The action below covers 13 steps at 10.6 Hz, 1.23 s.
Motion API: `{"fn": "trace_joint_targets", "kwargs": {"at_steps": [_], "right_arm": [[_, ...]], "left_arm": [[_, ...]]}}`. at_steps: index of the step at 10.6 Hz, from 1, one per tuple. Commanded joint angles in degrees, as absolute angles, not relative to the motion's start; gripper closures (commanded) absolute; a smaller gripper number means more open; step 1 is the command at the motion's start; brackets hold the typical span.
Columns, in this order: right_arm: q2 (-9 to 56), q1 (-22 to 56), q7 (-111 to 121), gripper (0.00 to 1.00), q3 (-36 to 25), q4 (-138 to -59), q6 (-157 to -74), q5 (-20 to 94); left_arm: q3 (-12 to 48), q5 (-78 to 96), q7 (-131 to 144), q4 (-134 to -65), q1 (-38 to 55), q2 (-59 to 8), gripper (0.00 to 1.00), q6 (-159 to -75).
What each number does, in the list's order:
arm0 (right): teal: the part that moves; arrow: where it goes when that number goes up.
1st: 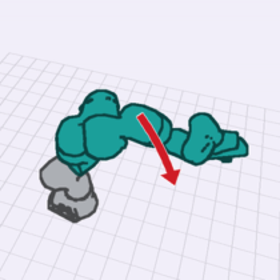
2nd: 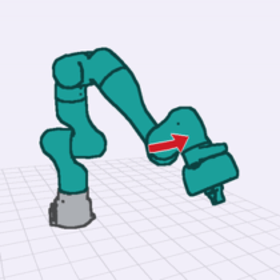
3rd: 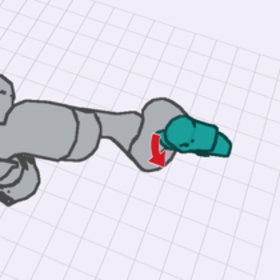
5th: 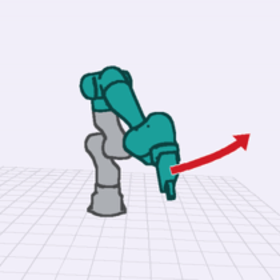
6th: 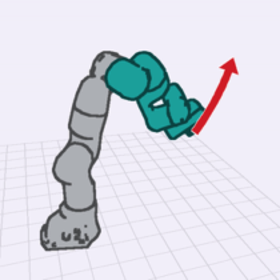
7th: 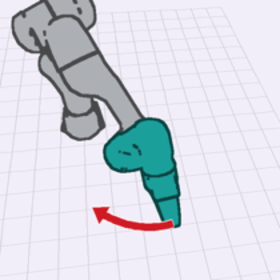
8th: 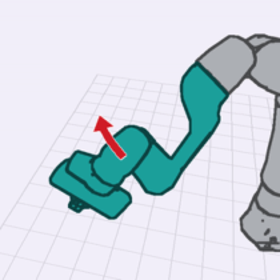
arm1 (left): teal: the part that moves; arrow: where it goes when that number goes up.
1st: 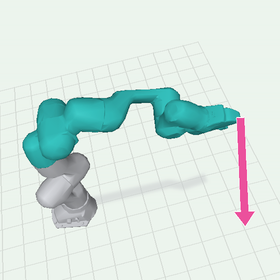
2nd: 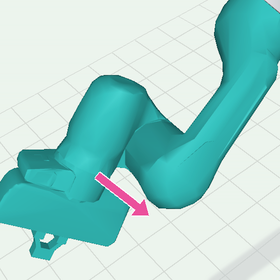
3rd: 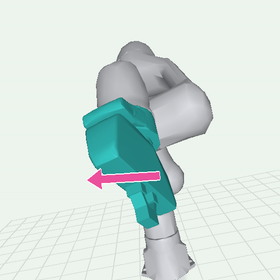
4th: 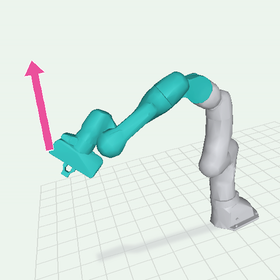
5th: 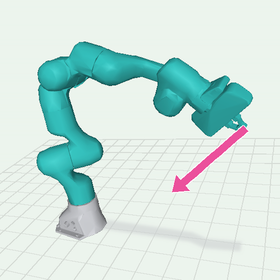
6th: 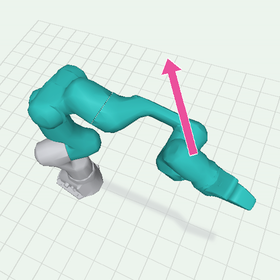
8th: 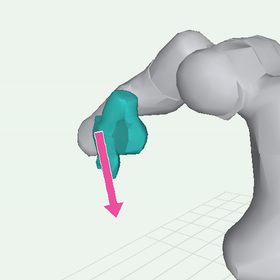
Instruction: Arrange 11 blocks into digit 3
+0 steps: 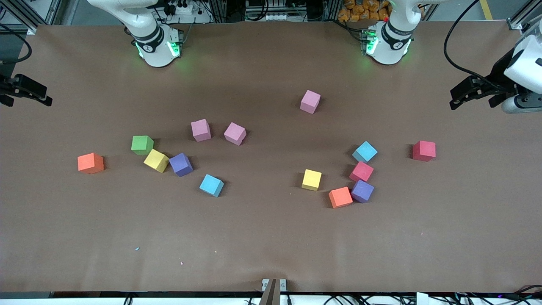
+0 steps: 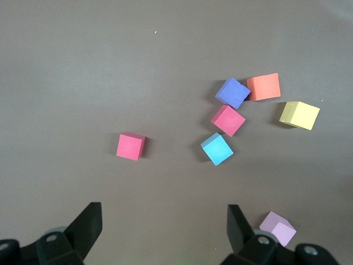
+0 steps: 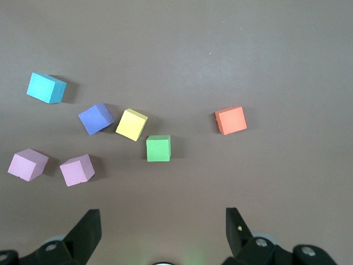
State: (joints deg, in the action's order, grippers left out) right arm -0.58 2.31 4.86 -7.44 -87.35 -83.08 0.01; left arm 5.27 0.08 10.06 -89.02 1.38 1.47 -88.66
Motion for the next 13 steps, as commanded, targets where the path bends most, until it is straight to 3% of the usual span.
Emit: {"fn": "trace_joint_targets", "kwargs": {"at_steps": [1,7,10,13], "right_arm": [[-1.41,2.11,4.75,0.0,-7.21,-87.71,-82.36,-0.7],[-0.44,2.72,4.75,0.0,-7.12,-88.76,-82.44,-0.26],[-0.09,7.27,4.83,0.0,-7.03,-97.18,-87.26,0.17],[0.44,15.01,1.52,0.0,-7.03,-103.87,-93.76,0.61]], "left_arm": [[5.27,-1.41,8.96,-88.15,1.14,1.58,0.0,-87.72],[6.5,-1.16,11.41,-90.34,1.85,-0.87,0.0,-87.8],[10.53,0.0,14.68,-99.37,2.2,-0.62,0.0,-92.62],[19.73,0.26,14.94,-112.73,2.11,2.19,0.0,-100.88]]}}
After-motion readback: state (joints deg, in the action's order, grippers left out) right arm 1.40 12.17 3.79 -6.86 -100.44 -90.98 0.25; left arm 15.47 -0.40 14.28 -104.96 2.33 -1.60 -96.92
